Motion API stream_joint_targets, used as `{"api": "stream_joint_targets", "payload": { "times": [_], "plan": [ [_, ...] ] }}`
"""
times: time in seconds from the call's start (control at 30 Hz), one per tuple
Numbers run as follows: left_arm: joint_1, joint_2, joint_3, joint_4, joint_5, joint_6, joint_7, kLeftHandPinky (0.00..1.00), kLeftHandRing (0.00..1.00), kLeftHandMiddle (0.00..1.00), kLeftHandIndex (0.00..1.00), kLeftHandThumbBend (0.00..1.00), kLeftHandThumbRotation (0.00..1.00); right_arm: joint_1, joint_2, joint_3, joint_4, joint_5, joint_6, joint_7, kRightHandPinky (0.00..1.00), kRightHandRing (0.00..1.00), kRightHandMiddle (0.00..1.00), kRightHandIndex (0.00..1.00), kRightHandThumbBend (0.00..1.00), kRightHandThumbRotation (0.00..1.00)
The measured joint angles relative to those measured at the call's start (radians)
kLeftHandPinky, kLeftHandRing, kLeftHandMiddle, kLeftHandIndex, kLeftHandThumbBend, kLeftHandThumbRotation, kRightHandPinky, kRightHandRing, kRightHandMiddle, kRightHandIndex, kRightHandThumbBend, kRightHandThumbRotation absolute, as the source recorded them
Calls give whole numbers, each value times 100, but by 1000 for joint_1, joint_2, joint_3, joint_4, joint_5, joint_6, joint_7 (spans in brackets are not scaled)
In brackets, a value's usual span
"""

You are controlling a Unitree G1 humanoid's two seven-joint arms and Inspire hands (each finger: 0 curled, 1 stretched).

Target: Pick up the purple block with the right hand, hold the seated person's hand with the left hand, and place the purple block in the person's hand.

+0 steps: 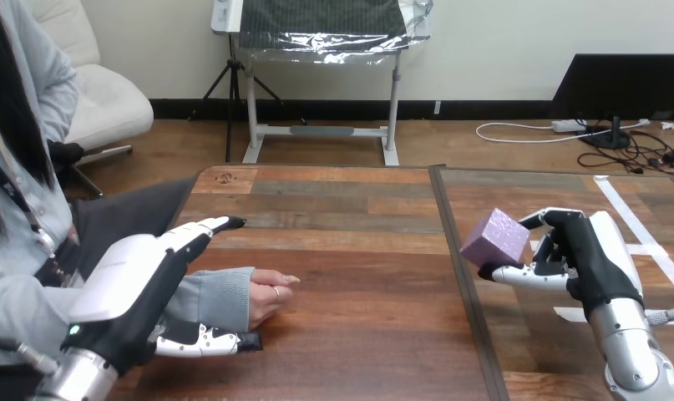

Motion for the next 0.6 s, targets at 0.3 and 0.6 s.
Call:
{"api": "stream_joint_targets", "payload": {
  "times": [0.3, 0.6],
  "plan": [
    [-42, 42, -36, 59, 30, 7, 31, 81, 85, 84, 83, 100, 33, 0, 9, -9, -19, 1, 0, 7, 4, 8, 13, 16, 32, 14],
    [-83, 77, -76, 136, 74, 7, 83, 79, 83, 81, 80, 100, 37, 4, 22, -13, -54, 0, 0, 8, 4, 8, 13, 16, 31, 17]
  ]
}}
